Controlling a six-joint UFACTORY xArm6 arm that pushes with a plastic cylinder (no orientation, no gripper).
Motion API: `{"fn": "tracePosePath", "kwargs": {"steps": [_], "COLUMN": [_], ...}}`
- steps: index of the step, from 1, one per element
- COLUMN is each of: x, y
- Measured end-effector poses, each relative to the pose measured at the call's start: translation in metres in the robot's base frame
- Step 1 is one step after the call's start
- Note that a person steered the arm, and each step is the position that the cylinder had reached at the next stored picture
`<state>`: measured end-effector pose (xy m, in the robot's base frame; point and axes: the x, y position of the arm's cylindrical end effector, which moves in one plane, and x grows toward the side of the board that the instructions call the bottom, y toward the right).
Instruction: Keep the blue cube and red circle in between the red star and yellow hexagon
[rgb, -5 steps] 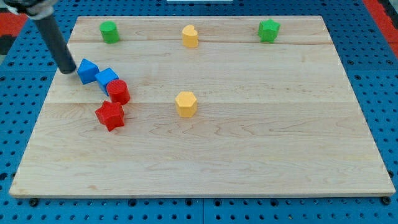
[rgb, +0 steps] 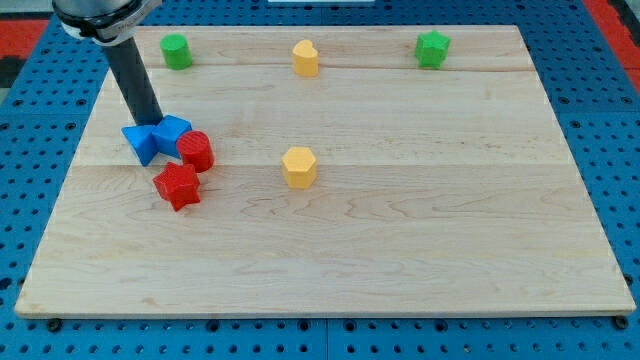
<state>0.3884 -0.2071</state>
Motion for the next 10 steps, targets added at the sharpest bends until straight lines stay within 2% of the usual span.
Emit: {"fn": "tracePosePath", "kwargs": {"steps": [5, 7, 10], "x": [-0.001, 0.031, 0.048], "y": [0.007, 0.097, 0.090]}}
